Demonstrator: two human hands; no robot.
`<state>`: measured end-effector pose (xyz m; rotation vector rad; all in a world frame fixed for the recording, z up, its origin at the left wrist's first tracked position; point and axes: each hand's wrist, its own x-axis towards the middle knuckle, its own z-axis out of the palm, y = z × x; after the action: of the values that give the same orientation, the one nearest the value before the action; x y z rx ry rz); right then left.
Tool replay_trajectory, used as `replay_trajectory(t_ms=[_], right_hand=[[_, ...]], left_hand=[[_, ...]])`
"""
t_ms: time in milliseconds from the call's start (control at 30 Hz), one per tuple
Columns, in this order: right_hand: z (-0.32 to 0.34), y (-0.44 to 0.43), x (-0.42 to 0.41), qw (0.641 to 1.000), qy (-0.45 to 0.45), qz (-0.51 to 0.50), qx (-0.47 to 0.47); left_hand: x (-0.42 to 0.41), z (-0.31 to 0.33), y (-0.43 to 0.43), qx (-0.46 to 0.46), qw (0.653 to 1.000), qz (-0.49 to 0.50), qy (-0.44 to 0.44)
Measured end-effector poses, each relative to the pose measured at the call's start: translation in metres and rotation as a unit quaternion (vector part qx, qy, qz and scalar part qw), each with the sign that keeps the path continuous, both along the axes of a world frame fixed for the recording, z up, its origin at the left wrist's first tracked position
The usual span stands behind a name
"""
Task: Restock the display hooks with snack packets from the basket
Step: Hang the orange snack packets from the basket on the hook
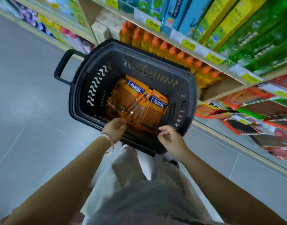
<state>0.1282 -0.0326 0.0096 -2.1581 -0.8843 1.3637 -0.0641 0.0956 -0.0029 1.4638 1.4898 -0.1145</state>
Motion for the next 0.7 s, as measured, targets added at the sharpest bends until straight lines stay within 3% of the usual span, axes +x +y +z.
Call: replay_trajectory(t_ms=[200, 367, 533, 700], right_hand=[[-0.06, 0.078, 0.0, 0.992, 0.042, -0.083, -0.085], [-0.161, 0.105, 0.007, 0.966, 0.056, -0.177, -0.181], [-0.26, 0.12, 0.016, 0.954, 0.055, -0.188, -0.226], [-0.312, 0.129, 0.02, 0.894, 0.043, -0.377, -0.239]], left_hand=[[0.002, -0.048, 0.089, -0.046, 0.999, -0.015, 0.021], [0.02, -0.118, 0.123, -0.118, 0.992, -0.025, 0.045], [0.037, -0.18, 0.136, -0.164, 0.984, -0.053, 0.052], [0.039, -0.203, 0.144, -0.15, 0.983, -0.078, 0.076]])
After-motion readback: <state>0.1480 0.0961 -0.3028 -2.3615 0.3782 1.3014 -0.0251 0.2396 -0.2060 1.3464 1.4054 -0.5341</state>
